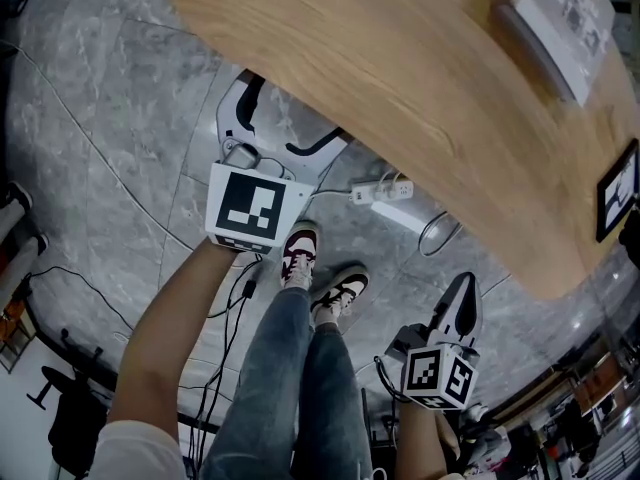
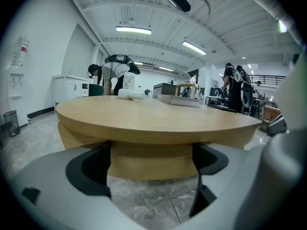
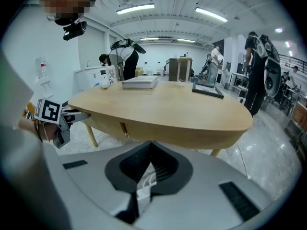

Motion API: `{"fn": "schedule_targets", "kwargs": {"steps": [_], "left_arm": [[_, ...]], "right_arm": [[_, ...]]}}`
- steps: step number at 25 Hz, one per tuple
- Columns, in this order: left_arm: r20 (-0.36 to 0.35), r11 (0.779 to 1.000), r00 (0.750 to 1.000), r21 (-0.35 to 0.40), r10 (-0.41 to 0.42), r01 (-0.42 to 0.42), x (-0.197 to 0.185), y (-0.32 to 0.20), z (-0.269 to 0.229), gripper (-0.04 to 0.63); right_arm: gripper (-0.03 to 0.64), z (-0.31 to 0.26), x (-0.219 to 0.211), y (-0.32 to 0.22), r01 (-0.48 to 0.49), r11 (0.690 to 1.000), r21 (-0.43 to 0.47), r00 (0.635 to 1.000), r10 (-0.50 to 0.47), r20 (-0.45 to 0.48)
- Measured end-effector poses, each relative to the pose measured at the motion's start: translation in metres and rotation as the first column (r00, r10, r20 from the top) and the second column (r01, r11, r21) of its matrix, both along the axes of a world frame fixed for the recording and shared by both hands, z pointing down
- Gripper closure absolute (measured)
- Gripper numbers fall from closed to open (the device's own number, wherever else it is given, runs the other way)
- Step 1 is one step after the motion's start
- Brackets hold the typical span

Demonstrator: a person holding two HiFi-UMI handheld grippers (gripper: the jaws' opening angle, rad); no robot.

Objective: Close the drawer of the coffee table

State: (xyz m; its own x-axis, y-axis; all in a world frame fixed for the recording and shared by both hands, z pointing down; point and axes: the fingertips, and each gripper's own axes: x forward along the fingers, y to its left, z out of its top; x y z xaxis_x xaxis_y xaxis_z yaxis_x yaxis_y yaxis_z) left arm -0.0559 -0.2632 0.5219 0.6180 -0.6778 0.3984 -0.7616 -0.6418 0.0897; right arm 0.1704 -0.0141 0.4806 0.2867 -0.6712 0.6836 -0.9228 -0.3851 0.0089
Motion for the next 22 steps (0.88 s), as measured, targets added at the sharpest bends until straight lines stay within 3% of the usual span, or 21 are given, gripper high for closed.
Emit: {"fn": "schedule_targets", "kwargs": {"steps": [7, 15, 22], "left_arm": [[-0.024, 0.998, 1.000, 0.064, -0.002, 0.004, 0.007, -0.008, 0.000, 0.069], [-0.040, 0.998, 0.999, 0.060, -0.013, 0.015, 0.004, -0.007, 0.003, 0.069], [0.089, 0.999, 0.995, 0.002, 0.048, -0.048, -0.002, 0.023, 0.015, 0.080]], "right_arm": [[0.617, 0.001, -0.001, 0.005, 0.005, 1.000, -0.002, 1.000, -0.005, 0.002], [0.617, -0.003, 0.000, 0.006, 0.013, 1.000, 0.014, 1.000, -0.013, 0.002], [0.617, -0.026, 0.007, 0.013, 0.030, 0.998, 0.063, 1.000, -0.029, -0.008]]}}
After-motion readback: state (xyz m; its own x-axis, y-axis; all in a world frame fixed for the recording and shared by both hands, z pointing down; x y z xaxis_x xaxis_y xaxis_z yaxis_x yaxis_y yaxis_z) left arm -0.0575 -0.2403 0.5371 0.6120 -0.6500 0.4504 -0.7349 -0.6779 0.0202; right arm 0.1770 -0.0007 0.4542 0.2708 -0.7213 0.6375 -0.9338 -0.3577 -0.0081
